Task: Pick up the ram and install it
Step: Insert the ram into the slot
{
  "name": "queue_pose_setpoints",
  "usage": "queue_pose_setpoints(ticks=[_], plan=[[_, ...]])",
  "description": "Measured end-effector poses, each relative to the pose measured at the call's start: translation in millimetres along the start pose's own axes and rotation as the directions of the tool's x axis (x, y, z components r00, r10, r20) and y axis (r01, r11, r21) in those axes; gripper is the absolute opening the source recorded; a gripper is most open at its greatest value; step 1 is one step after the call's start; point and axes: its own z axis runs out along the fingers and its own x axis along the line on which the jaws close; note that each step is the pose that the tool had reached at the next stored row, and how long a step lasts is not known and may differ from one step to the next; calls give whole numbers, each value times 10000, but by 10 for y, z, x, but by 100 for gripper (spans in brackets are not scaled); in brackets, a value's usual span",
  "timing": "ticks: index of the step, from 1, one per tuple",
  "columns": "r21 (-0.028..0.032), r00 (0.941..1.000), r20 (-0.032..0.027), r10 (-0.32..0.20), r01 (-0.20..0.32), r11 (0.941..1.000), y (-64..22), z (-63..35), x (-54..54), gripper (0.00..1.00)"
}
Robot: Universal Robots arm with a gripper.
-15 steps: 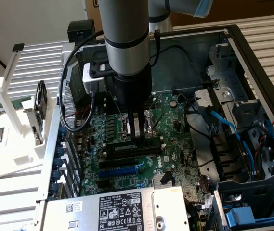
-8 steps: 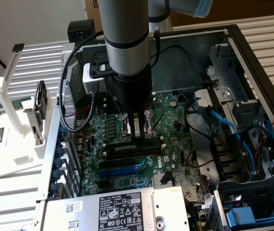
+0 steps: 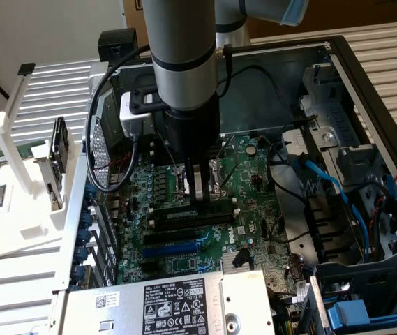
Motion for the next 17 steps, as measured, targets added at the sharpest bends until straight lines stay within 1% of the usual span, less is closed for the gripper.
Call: queue_pose_setpoints(ticks=[17], plan=[[0, 10000, 0, 0, 0, 10000, 2, 36, 1, 12]])
